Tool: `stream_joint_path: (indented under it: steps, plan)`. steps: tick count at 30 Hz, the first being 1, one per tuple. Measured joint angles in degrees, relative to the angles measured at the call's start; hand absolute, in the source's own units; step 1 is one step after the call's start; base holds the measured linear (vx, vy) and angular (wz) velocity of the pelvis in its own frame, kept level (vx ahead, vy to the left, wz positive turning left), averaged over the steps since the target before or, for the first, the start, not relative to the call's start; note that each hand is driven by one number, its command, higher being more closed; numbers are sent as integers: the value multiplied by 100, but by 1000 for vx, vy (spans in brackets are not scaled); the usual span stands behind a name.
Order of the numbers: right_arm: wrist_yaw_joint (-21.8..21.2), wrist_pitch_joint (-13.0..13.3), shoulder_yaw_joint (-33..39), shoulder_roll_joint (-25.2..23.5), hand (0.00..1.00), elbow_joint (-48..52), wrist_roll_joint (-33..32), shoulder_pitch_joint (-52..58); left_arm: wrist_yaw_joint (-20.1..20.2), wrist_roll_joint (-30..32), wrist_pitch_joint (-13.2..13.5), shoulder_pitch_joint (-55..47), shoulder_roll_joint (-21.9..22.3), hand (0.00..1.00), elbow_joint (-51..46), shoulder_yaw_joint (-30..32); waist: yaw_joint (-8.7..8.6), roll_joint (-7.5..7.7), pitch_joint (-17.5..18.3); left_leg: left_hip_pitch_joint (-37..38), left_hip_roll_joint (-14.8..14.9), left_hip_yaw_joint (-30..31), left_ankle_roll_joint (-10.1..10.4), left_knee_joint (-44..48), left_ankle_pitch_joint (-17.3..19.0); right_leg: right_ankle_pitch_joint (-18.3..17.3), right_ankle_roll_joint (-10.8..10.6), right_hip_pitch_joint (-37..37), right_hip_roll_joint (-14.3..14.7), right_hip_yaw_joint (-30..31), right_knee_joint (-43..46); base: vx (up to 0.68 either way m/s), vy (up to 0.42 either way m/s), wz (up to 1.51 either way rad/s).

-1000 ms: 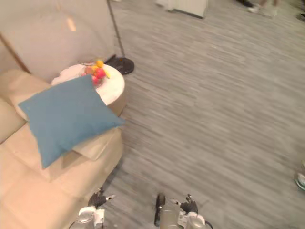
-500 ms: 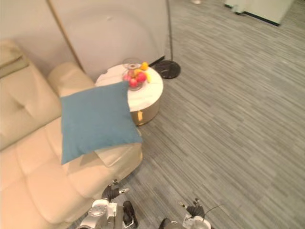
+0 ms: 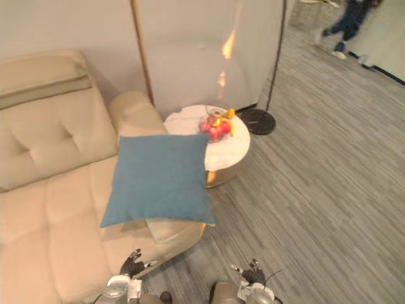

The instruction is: Pick up cushions and gather them together orderly.

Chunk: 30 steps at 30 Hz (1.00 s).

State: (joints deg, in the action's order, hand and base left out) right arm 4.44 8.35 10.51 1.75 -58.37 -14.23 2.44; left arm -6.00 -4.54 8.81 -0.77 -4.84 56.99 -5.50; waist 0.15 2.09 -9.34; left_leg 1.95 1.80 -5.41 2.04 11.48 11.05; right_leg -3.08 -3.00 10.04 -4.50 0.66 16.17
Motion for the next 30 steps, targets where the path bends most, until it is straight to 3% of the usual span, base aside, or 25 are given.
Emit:
stream_joint_path:
  steps: [3, 5, 8, 12, 18, 24, 30]
  plan:
    - [3, 14, 44, 87, 0, 25, -169, 47, 1, 8, 38, -22, 248, 0, 0, 9, 13, -287, 99, -132, 249, 372, 164, -4, 18, -85, 106, -177, 99, -533, -289, 196, -212, 77]
    - [15, 14, 70, 90, 0, 43, -174, 58, 7, 54, 38, -26, 311, 0, 1, 7, 5, -348, 96, -201, 410, 419, 222, 91, 24, -105, 164, -411, 172, -849, -455, 100, -155, 76]
    - [14, 14, 71, 58, 0, 116, -197, 110, 10, 86, 48, 34, 318, 0, -4, -14, 20, -264, 67, -195, 625, -43, 282, 120, -17, -160, 249, -766, 185, -1332, -656, 51, -120, 84]
    - [8, 14, 69, 7, 0, 125, -205, 121, 9, 103, 47, -10, 240, 0, 22, -57, 58, -187, 94, -202, 555, -9, 318, -63, -151, -135, 235, -821, 134, -1446, -772, 5, 8, 24]
    - [17, 14, 91, -8, 0, 266, -206, 120, -5, 103, 46, 0, 5, 0, 55, -263, 46, -241, 111, 10, 421, 5, 339, -610, -526, 4, 207, -991, 81, -1566, -1083, 12, 10, 16]
    - [76, 64, 135, 78, 0, 1544, -207, 290, -44, 102, 46, -21, -106, 0, -64, -183, -6, -273, 130, 262, 385, 6, 361, -1155, -835, 46, 236, -1025, 107, -1606, -1154, -25, -11, 2]
    - [88, 222, 298, 361, 0, 3035, -201, 608, -142, -21, 84, -251, -512, 0, -921, 421, -47, -184, 217, 314, 375, 81, 350, -1330, -921, 74, 190, -1112, 112, -1726, -1307, -2, -3, 6]
